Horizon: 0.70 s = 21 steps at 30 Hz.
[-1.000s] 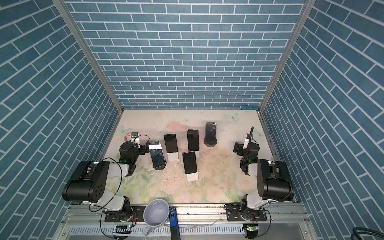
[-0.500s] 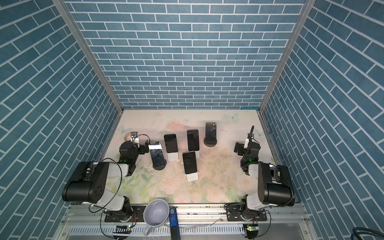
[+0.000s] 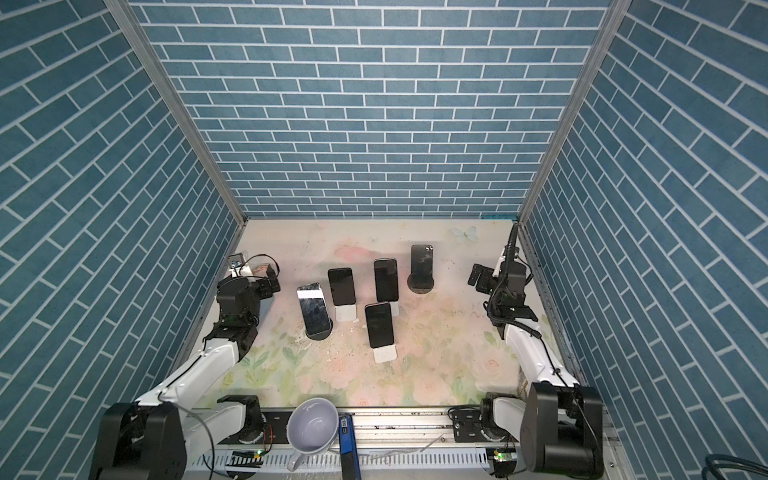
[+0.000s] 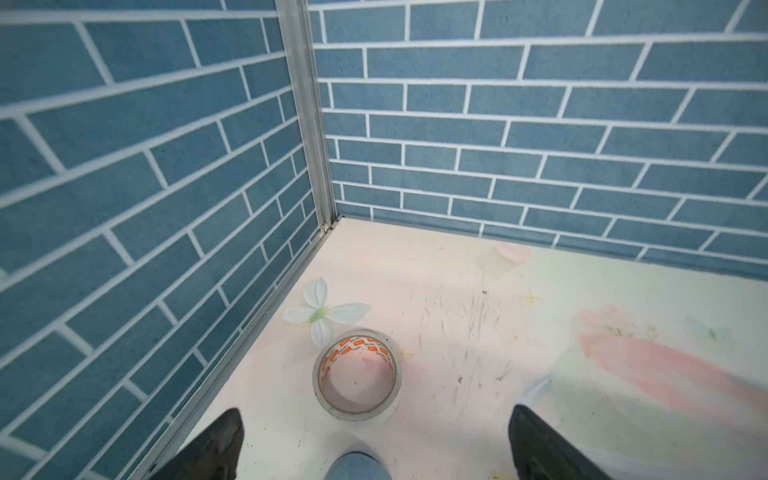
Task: Remove the phone from the phone stand
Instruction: 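Reach right gripper to phone on wooden-base stand while left arm moves beside phones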
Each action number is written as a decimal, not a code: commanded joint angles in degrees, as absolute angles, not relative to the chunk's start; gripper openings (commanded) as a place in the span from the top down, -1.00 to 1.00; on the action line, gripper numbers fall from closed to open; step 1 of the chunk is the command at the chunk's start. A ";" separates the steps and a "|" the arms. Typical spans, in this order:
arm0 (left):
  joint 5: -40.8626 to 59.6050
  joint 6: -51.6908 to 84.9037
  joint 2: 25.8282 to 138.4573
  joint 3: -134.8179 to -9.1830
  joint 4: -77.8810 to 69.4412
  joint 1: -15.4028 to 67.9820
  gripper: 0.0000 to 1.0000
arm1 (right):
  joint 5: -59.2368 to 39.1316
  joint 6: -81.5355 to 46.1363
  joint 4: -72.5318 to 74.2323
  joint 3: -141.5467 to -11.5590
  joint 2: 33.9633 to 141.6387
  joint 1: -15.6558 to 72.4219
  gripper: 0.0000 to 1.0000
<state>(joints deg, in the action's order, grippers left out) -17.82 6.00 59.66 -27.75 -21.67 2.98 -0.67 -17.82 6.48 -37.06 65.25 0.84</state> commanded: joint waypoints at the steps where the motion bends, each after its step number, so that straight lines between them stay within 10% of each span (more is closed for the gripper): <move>1: -21.88 13.40 56.35 -30.46 -5.72 4.10 -0.99 | 0.34 -24.17 -1.88 -41.00 62.85 3.41 -0.99; 21: -10.24 18.21 50.98 -34.18 2.90 21.75 -0.99 | -0.53 -23.91 -10.11 -54.11 78.95 19.29 -0.99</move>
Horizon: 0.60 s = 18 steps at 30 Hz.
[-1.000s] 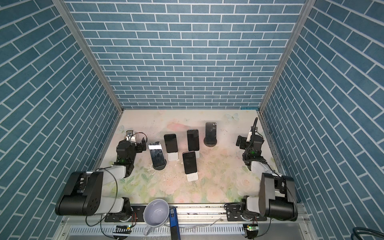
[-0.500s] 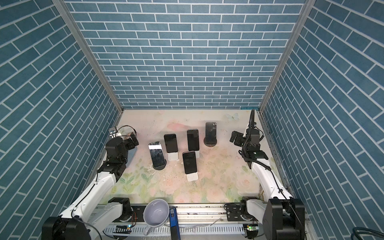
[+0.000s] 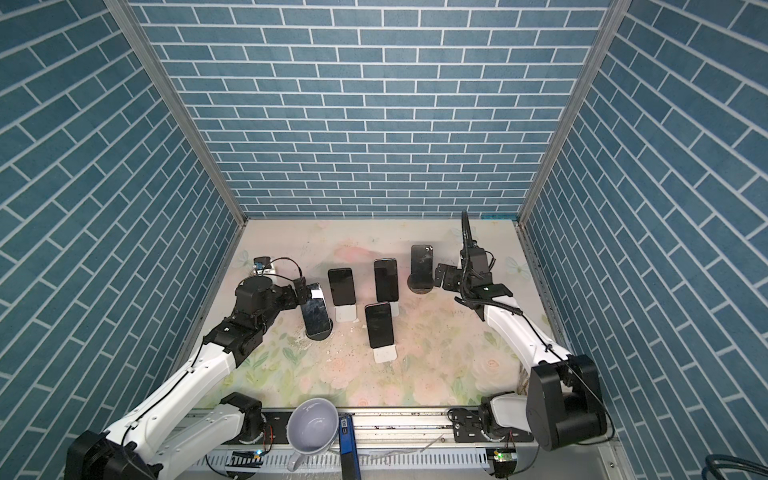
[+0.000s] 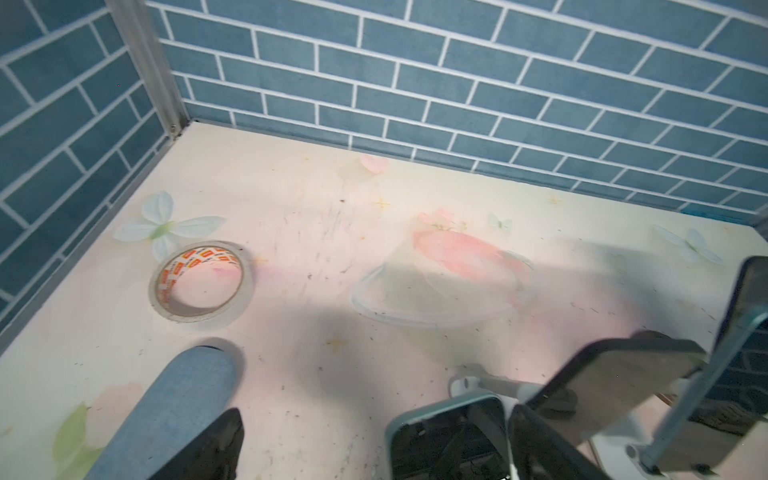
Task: Remove the phone from the phone stand
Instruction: 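Reach right gripper to phone on wooden-base stand while left arm moves beside phones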
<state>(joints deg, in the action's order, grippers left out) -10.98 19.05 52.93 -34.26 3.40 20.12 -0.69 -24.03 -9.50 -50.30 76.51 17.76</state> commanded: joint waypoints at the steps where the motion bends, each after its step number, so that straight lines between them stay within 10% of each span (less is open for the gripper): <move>1: -9.89 18.20 50.36 -33.73 2.21 22.23 -0.99 | -0.37 -23.82 -9.87 -54.86 80.31 19.99 -0.99; 18: -0.04 17.98 49.92 -31.99 -4.42 23.11 -0.99 | 4.89 -20.58 -6.65 -66.43 96.06 25.30 -0.98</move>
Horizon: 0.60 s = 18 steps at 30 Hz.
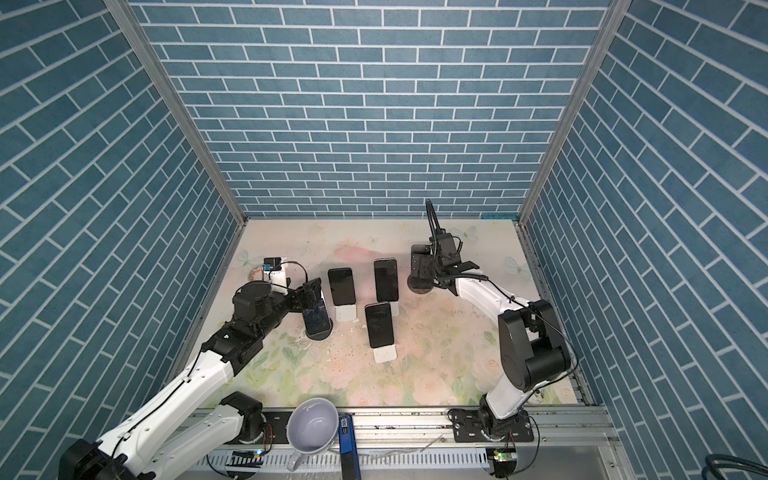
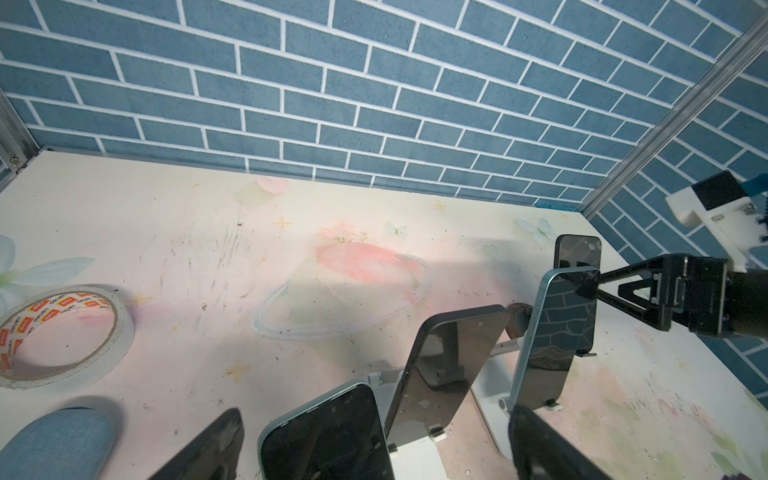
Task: Remove the phone from the phone stand
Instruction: 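Reach right gripper to phone on wooden-base stand while left arm moves beside phones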
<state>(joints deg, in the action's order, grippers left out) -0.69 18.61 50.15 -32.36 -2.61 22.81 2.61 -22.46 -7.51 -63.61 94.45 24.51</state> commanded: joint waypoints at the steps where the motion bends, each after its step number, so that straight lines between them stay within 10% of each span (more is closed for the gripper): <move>1: -0.53 18.02 49.93 -31.99 -4.31 23.11 -0.99 | 5.21 -20.48 -6.42 -66.67 96.63 25.54 -0.98; 18: -2.72 18.74 49.75 -31.20 -3.69 23.09 -0.99 | 17.90 -21.19 -7.21 -70.30 102.47 30.31 -0.89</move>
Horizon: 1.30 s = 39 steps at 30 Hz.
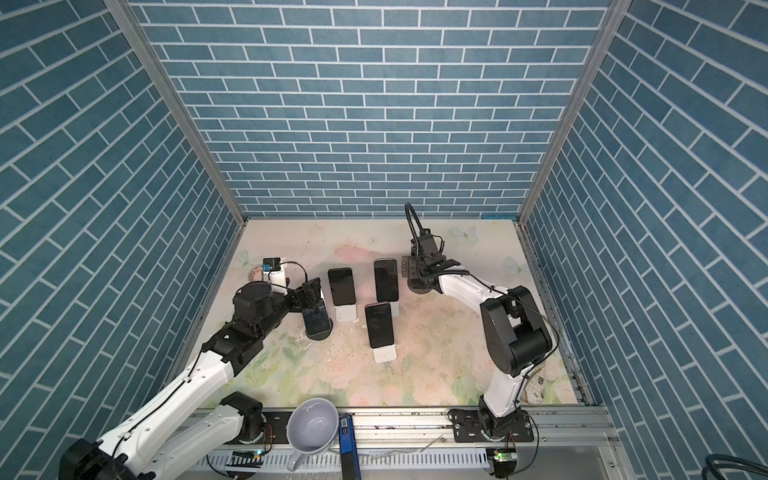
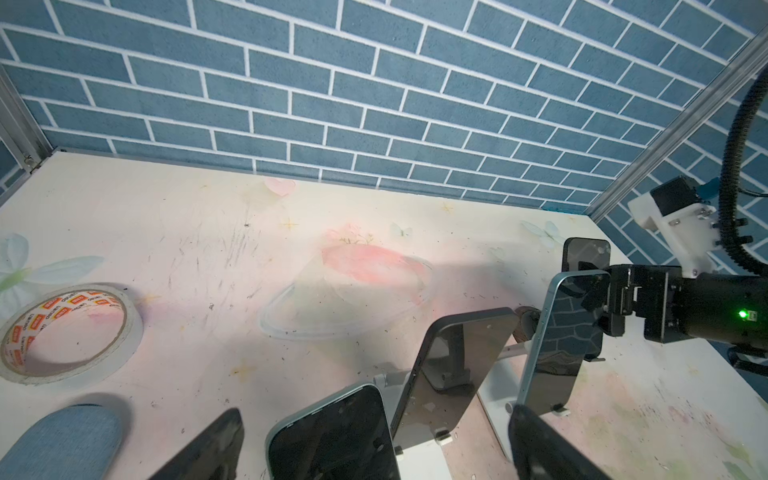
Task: Remove the phone from the phone stand
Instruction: 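Reach right gripper to phone on wooden-base stand while left arm moves beside phones, then grasp the black phone with the right gripper and lift it off the stand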
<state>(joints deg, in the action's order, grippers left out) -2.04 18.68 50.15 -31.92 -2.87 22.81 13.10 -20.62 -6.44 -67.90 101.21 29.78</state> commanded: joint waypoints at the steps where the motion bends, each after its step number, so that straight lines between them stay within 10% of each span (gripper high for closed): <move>1: -2.79 18.78 49.66 -31.19 -3.61 23.11 -0.99 | 18.23 -21.50 -7.31 -70.30 102.69 30.34 -0.86; 17: -4.48 18.38 47.70 -29.87 -3.69 23.05 -0.99 | 20.22 -23.99 -8.11 -70.76 102.45 31.53 -0.10; 39: -3.22 18.20 47.89 -30.32 -3.52 23.09 -0.99 | 24.65 -23.13 -9.17 -68.50 87.11 30.43 -0.05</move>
<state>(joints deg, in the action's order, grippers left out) -3.60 18.63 48.21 -30.46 -2.87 22.81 21.21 -22.70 -9.17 -68.62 90.56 30.94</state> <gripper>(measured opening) 0.996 0.732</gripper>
